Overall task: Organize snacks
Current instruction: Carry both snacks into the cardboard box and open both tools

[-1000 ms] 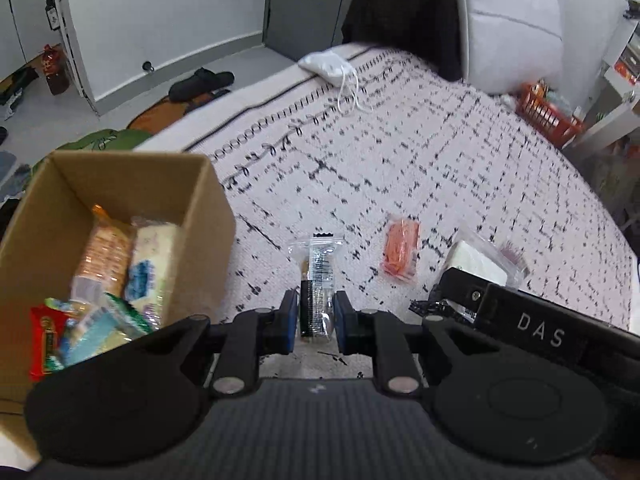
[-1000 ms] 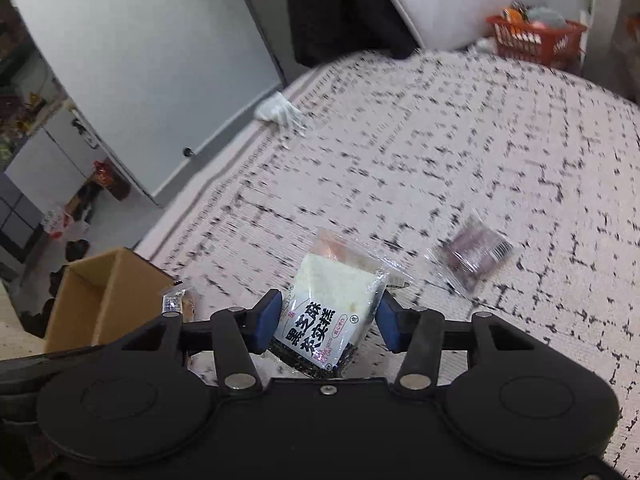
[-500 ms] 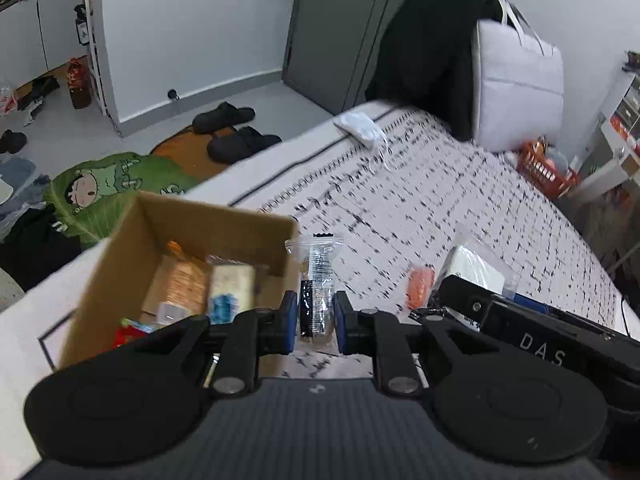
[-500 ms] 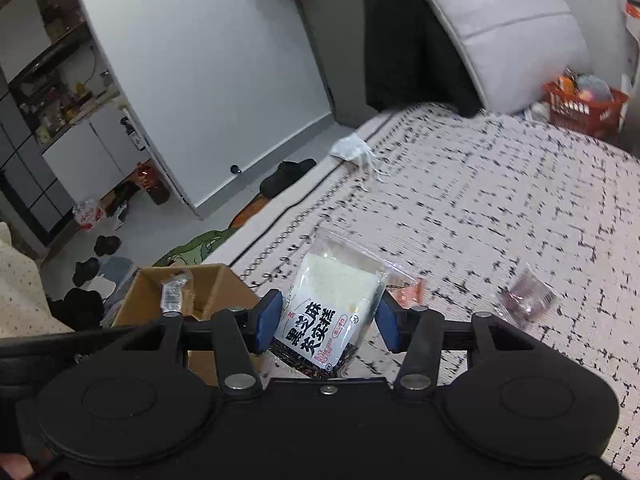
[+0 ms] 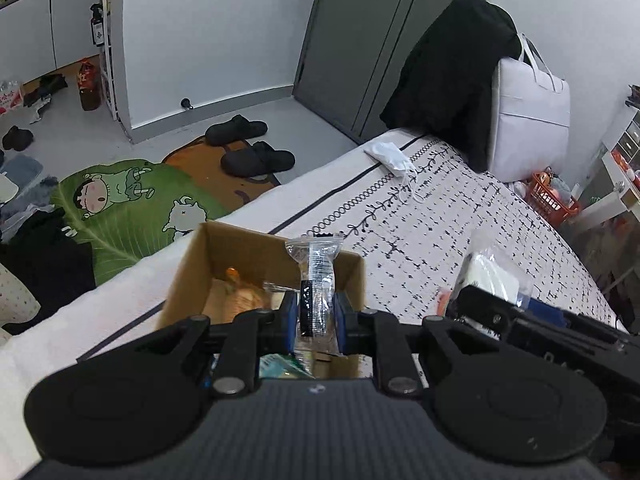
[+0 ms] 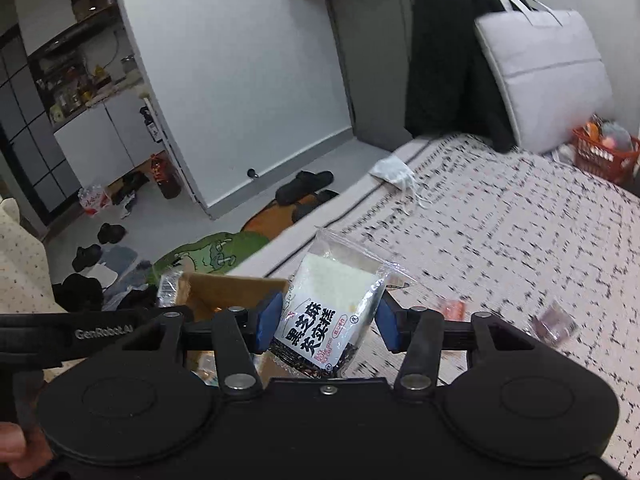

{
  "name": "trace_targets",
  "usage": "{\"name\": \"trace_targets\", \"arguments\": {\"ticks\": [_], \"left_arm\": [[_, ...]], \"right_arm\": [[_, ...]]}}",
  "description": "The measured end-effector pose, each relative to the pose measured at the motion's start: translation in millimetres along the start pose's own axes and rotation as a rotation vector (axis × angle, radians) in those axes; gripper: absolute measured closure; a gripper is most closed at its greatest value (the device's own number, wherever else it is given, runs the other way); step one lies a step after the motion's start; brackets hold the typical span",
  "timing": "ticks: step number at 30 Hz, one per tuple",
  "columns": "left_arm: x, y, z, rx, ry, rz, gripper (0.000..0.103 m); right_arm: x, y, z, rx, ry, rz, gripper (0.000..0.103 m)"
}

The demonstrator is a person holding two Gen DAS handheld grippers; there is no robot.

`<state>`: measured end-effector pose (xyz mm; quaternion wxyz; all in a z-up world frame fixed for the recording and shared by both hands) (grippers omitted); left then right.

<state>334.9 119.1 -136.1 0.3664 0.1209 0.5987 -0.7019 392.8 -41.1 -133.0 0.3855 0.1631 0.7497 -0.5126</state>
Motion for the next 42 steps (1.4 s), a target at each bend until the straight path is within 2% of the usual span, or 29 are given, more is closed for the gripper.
{"name": "trace_targets", "arguments": {"ticks": [8,12,15,26,29,34,37,39,42], "left_arm": [[-8,9,-25,0.018,-0.039,-0.015,0.085],[-13,18,-34,0.032,-0.092,-0.033,0.085],[-15,25,-38,0.051,-0.129,-0.059,0.085],[-23,31,-64,0.022,-0.194,-0.092,0.080],[-20,28,-73,0.007,-0.229,-0.102,0.073],[-17,12,-81,-0.044,-0.208,-0.075,0.061],[-14,1,-81,-0.063,-0.205,-0.059,0.050],[-11,-7,-77,-0.077,-0.196,-0.045,0.038],[-7,-18,-69,-0.085,-0.183,-0.027,0.031]], "right_arm": [[-7,12,-20,-0.016,0.006,-0.035,0.054],[-7,18,-26,-0.034,0.031,-0.083,0.054],[-12,23,-42,-0.061,0.005,-0.112,0.054],[-17,43,-73,-0.118,-0.055,-0.189,0.054],[-14,44,-71,-0.146,-0.031,-0.186,0.051],[-2,38,-55,-0.129,0.011,-0.172,0.045],[-2,27,-44,-0.127,0.030,-0.147,0.040],[-1,16,-35,-0.126,0.035,-0.127,0.039],[1,3,-23,-0.121,0.041,-0.109,0.037]]}}
Point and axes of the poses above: each gripper's, at about its wrist camera, not at the fingertips, and y roughly the way its jaws point, z to its right, x to its underside, the point moved 8 cm from there along y, roughly the way its jaws point, and after that the axes turned 2 degrees about -y, right-handed, at the moved point
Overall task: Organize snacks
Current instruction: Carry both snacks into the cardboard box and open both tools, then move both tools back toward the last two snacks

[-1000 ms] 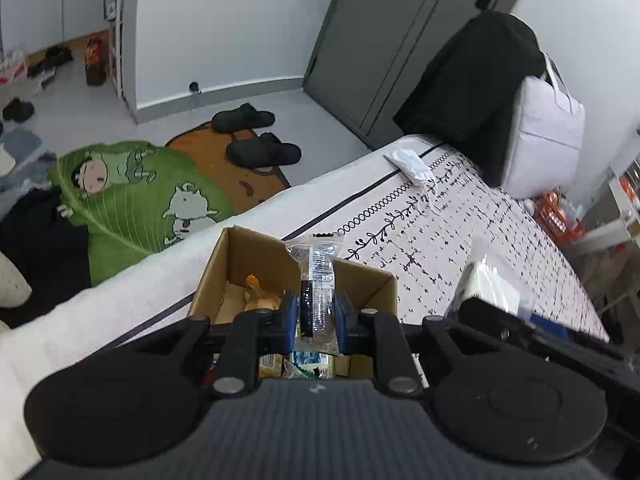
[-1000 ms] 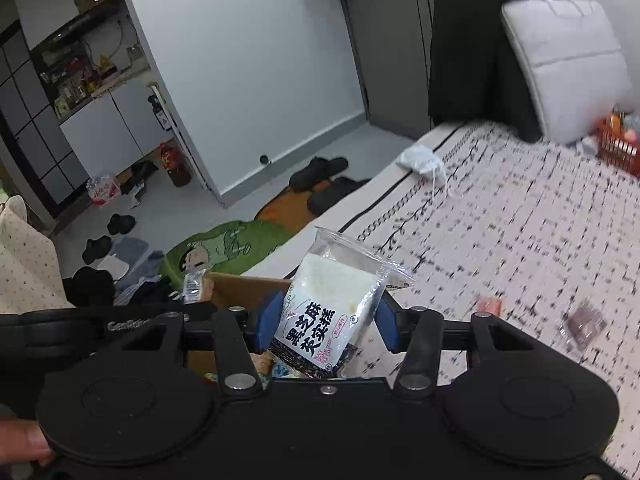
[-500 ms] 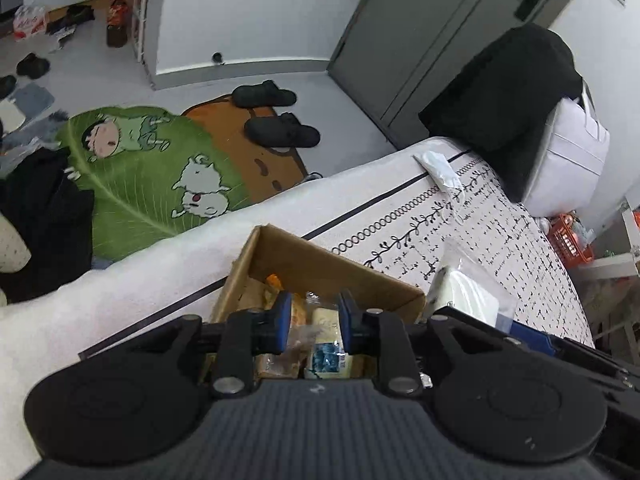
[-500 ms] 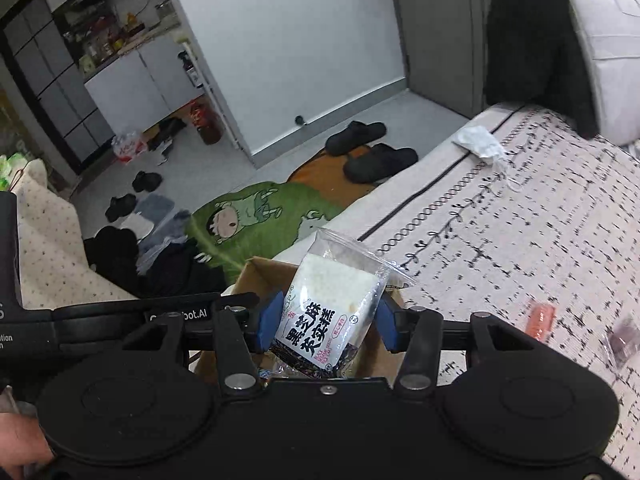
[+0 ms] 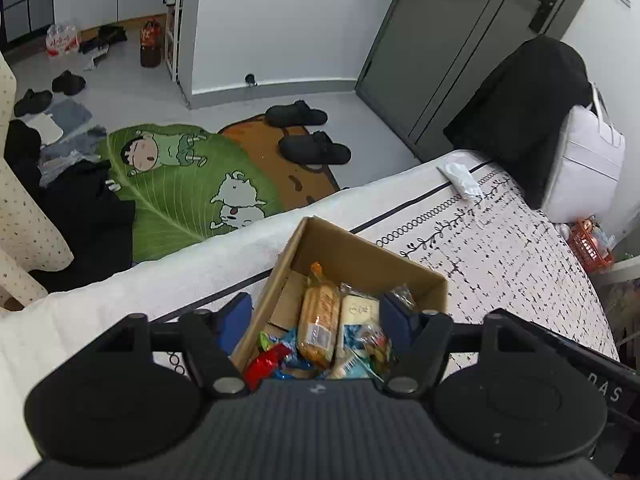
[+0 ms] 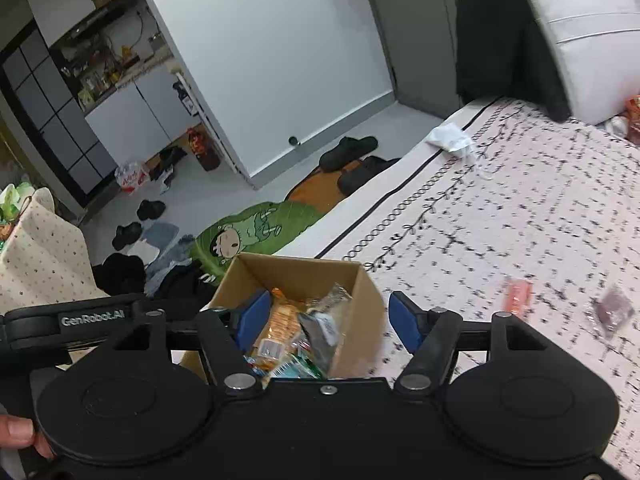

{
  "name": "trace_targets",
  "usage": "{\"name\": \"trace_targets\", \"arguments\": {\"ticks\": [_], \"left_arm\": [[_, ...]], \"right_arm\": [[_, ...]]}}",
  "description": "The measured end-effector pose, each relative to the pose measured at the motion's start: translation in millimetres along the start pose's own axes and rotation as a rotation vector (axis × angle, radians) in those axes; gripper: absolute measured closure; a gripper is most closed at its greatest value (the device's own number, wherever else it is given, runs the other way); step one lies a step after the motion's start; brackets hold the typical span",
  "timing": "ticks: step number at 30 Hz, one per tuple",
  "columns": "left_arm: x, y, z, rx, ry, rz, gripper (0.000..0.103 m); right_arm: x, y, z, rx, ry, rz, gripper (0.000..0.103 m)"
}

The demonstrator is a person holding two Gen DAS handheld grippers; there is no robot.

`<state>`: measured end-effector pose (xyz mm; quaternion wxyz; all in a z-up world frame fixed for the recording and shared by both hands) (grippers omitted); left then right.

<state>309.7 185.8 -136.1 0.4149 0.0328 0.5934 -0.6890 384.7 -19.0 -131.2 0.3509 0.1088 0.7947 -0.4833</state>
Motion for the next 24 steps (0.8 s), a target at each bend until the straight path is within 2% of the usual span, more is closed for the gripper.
{"name": "trace_targets", "arguments": {"ticks": [3,5,9,12,17,20,24], "left_arm": [[5,-10,6,-0.014,0.004,0.013,0.027],[8,-18,10,-0.021,0.003,0.025,0.023],[17,-33,21,-0.024,0.009,0.046,0.016],[25,-41,30,-0.063,0.020,0.056,0.008],[40,-52,49,-0.061,0.029,0.076,0.000],[48,-55,62,-0.060,0.042,0.080,0.000],[60,-60,79,-0.052,0.056,0.088,0.000]], "right_arm": [[1,-15,8,-0.004,0.004,0.022,0.032],[2,-24,12,-0.008,-0.002,0.038,0.024],[7,-42,23,-0.022,-0.004,0.060,0.020],[11,-54,35,-0.018,-0.008,0.069,0.019],[13,-76,55,-0.020,-0.006,0.092,0.008],[15,-89,71,-0.022,0.007,0.115,0.003],[24,-95,90,-0.021,0.017,0.121,0.002]]}}
Point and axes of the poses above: each gripper's, at about its wrist camera, not at the fingertips, and y roughly the way its jaws point, z to its right, x to its underside, the point moved 8 cm from there along y, roughly the way its jaws point, and after that the axes turned 2 degrees about -y, right-handed, at the moved point
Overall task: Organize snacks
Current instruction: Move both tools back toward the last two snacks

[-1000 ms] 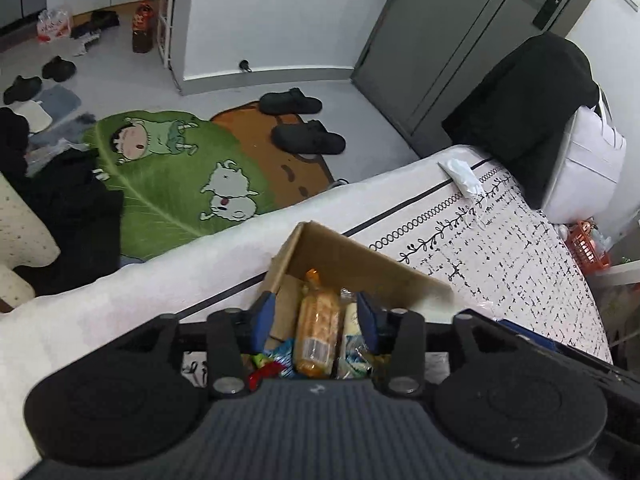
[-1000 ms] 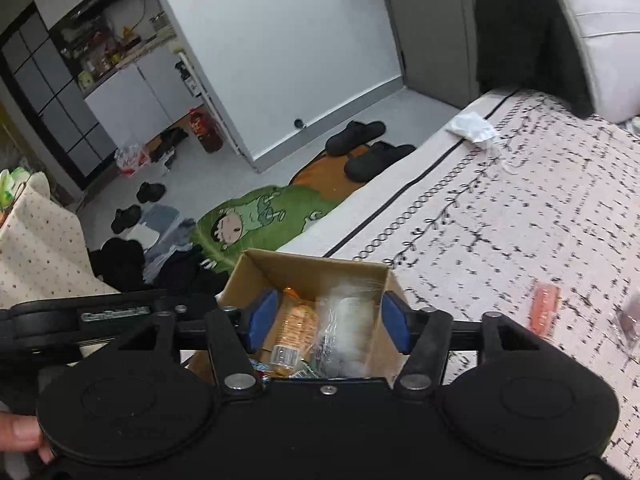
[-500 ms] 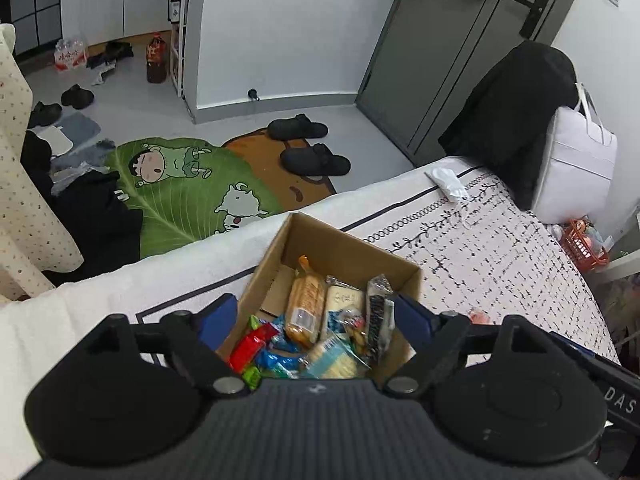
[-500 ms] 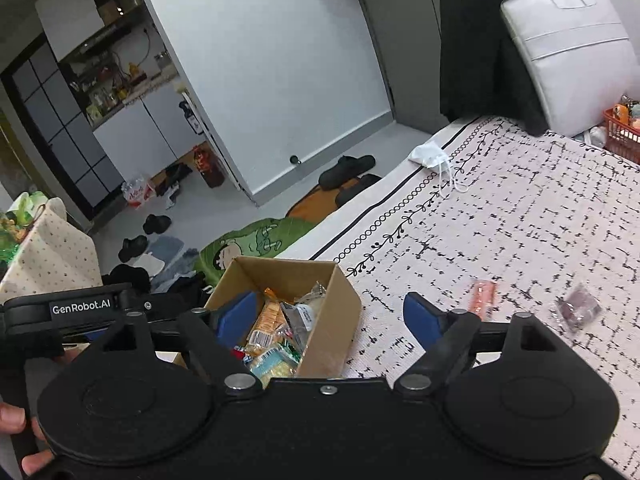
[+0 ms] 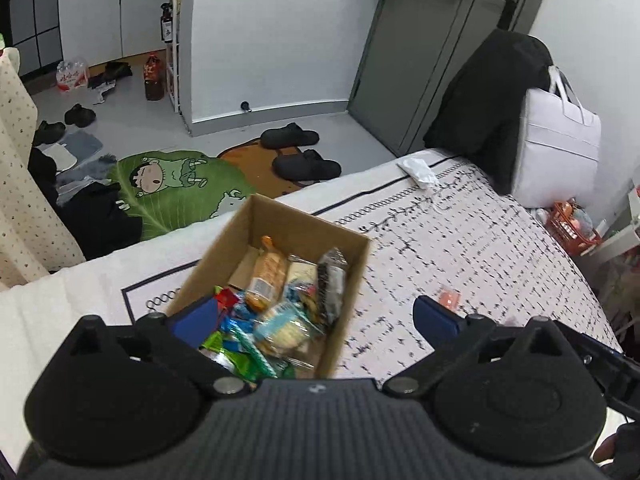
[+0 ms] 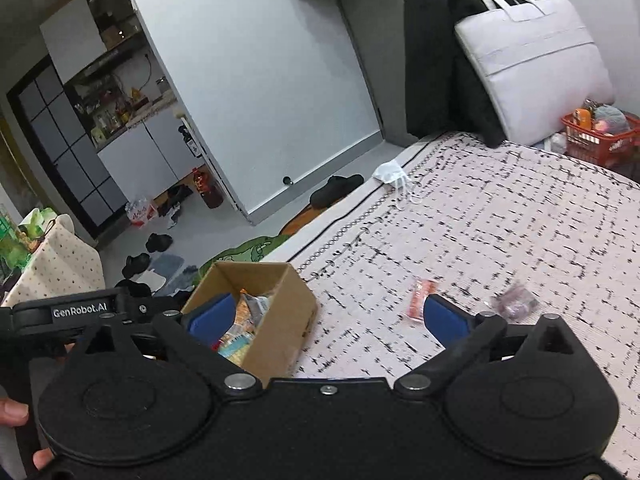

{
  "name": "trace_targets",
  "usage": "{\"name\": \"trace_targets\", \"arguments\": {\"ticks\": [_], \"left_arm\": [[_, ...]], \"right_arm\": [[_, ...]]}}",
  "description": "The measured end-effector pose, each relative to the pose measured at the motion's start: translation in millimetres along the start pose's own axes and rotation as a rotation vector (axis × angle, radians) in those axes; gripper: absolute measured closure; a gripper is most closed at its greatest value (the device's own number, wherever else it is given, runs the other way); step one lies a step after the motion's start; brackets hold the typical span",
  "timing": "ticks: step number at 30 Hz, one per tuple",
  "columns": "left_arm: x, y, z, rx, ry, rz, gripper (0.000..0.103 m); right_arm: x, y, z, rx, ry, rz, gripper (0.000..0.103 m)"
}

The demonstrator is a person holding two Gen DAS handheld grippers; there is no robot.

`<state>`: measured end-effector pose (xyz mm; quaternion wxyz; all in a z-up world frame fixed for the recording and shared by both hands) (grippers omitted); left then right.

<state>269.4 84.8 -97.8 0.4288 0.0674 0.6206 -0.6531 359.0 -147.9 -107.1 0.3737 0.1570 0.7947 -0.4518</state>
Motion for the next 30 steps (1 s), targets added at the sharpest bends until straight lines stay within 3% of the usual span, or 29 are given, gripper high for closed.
{"name": "trace_targets", "arguments": {"ticks": [12,19,23,30], "left_arm": [[17,6,58,-0.009,0.027,0.040,0.000],[25,27,83,0.003,-0.004,0.006,0.000],[29,42,99,0.000,0.021,-0.001,0.000],[32,75,117,0.029,0.017,-0.025,0.002]], "right_arm": [[7,-7,54,0.019,0.095,0.017,0.002],[6,-5,92,0.059,0.199,0.038,0.003],[10,4,109,0.069,0.244,0.022,0.014],[21,25,140,0.108,0.336,-0.014,0.022]]}}
Point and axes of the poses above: each gripper's, at about its wrist camera, not at the fingertips, and y roughly the way its jaws point, z to its right, x to its underside, the point moved 8 cm from there along y, roughly the way its jaws point, and after that the axes turned 2 degrees about -y, right-handed, at the moved point
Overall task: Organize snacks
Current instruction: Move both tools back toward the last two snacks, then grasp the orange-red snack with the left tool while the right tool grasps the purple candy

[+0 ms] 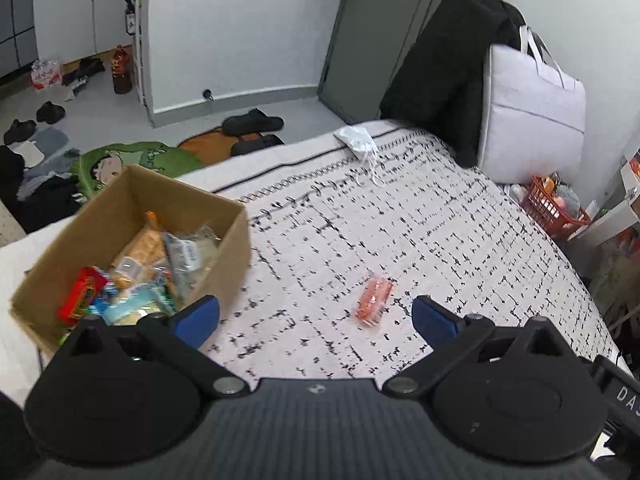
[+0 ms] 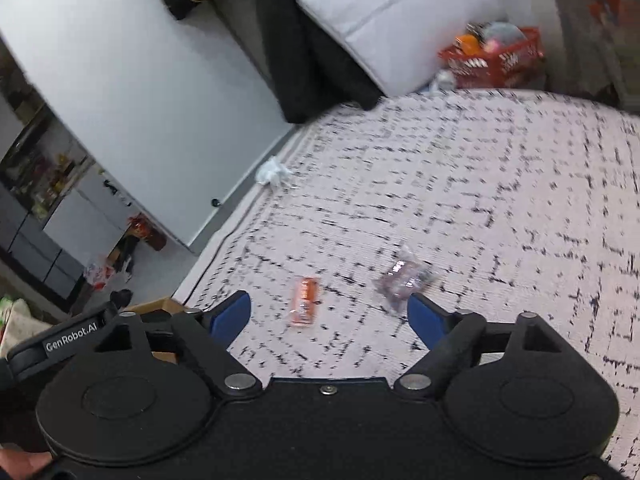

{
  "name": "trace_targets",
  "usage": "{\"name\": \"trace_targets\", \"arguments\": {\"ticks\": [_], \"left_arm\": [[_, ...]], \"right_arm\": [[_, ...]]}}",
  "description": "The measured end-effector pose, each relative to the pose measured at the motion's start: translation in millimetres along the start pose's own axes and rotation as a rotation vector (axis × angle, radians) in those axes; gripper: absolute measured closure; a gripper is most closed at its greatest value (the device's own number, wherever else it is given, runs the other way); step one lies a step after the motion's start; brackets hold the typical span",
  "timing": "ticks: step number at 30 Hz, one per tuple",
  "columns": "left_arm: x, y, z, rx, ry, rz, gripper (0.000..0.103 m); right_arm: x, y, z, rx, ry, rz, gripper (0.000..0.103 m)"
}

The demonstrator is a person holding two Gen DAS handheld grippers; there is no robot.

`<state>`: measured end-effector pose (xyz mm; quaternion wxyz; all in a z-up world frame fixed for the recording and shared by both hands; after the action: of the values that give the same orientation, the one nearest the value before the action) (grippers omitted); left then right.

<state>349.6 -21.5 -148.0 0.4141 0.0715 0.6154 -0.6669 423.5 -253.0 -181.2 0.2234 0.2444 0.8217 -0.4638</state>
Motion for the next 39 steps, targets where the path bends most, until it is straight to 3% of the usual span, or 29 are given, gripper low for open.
{"name": "trace_targets", "arguments": {"ticks": [5,10,21,23,30,39], "left_arm": [[4,27,8,0.035,-0.020,-0.026,0.004],[8,56,17,0.059,-0.012,-0.055,0.013],[17,105,32,0.112,-0.005,-0.128,0.033],[18,112,35,0.122,-0.005,-0.136,0.034],[20,138,47,0.151,0.016,-0.167,0.041],[23,161,51,0.159,0.018,-0.181,0.053]], "right_arm": [[0,15,17,0.026,0.062,-0.022,0.037],[1,37,25,0.035,0.087,-0.052,0.043],[4,75,42,0.090,0.117,-0.104,0.045],[5,80,44,0.098,0.118,-0.113,0.050],[4,94,54,0.124,0.161,-0.114,0.051],[1,111,63,0.101,0.267,-0.107,0.050]]}}
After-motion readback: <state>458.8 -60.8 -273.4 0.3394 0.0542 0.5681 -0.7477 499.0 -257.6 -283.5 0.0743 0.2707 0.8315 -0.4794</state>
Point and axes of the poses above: each gripper's, at about its wrist camera, not at the fingertips, and y roughly the way its jaws point, z to its right, x to its underside, the point moved 8 cm from there along y, roughly the way its jaws point, and after that the axes turned 2 degrees about -y, right-handed, at the moved point
